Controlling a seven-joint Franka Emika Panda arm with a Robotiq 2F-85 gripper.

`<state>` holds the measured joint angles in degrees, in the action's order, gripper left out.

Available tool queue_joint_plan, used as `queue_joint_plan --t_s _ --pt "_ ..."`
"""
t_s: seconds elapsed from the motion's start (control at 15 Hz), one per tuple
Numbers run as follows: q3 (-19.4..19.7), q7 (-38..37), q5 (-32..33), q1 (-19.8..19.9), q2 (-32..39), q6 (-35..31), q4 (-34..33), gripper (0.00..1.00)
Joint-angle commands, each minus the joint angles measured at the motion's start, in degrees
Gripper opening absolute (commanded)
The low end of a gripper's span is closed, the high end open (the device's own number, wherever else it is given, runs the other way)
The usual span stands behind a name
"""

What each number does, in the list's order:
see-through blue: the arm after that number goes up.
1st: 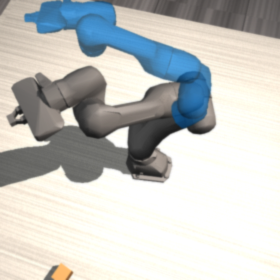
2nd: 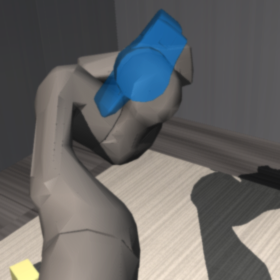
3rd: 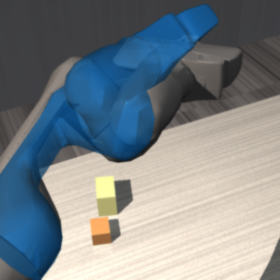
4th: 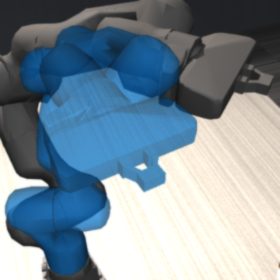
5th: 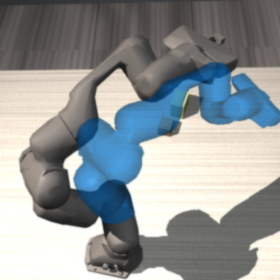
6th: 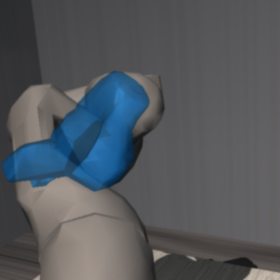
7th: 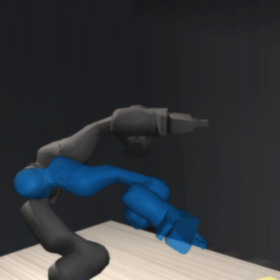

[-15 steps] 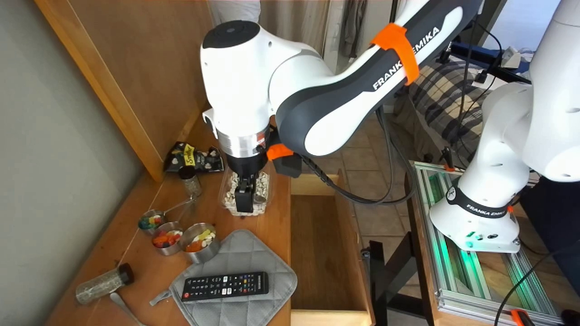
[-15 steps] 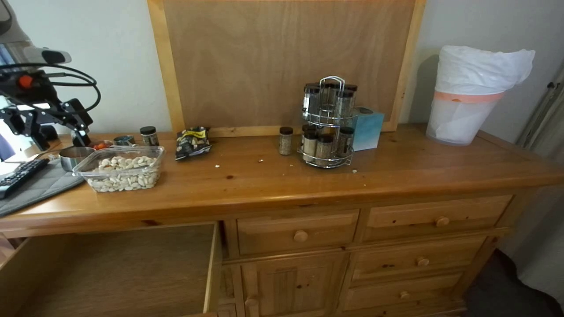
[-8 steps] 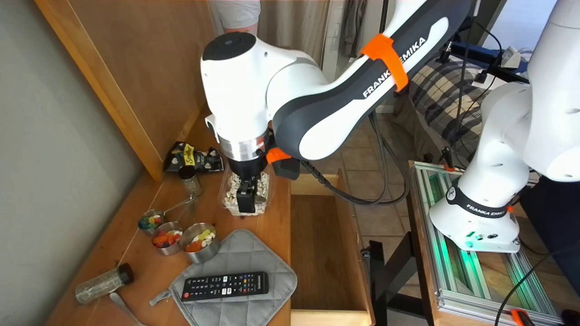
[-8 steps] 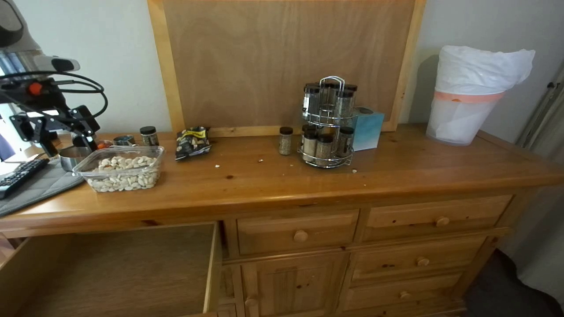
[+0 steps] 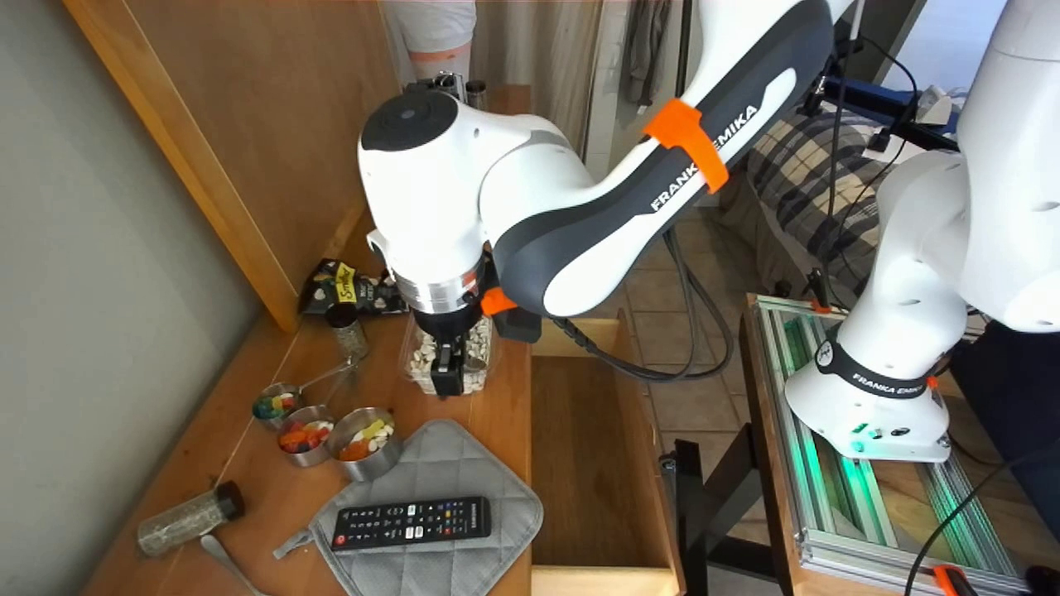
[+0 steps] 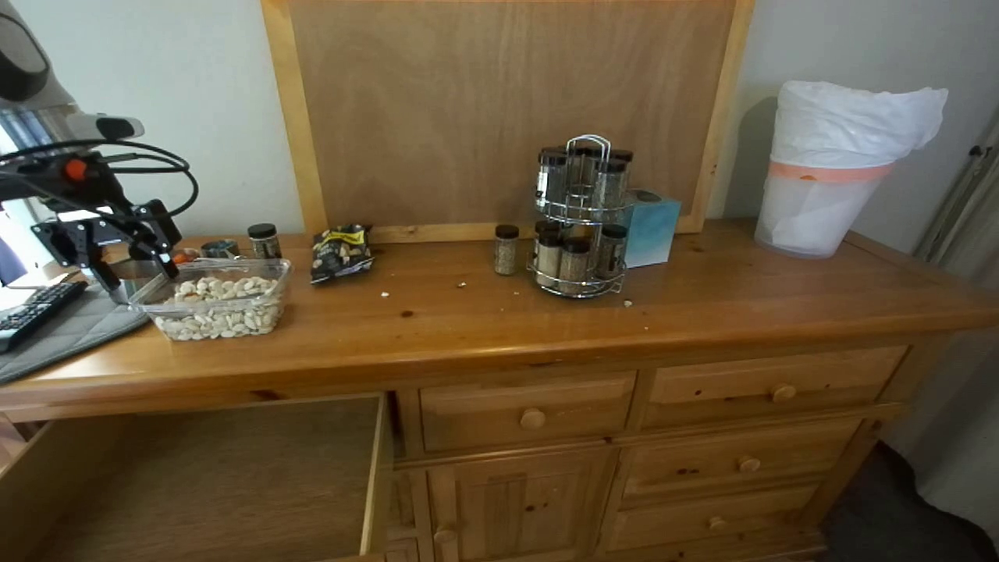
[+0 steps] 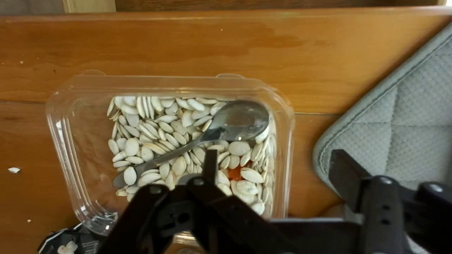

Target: Put the clear container in the open drawer.

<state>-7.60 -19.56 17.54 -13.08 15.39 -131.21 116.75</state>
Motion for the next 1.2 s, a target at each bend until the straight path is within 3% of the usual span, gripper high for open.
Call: queue_joint_plan --t_s 0.0,0.2,0.27,0.87,1.13 --pt "1.35 -1.22 2.71 -1.44 2.12 -1.29 -2.10 0.52" --pt "1.63 -0.82 2.82 -1.66 3.02 -2.30 -2.67 0.32" --pt "1.80 -0.79 3.29 -1.86 3.31 -2.94 -2.82 0.31" --pt "2.76 0.07 3.43 -2.98 7.28 -7.16 -5.16 0.37" --pt "3.03 0.37 2.98 -3.36 8.39 -8.29 -5.55 0.32"
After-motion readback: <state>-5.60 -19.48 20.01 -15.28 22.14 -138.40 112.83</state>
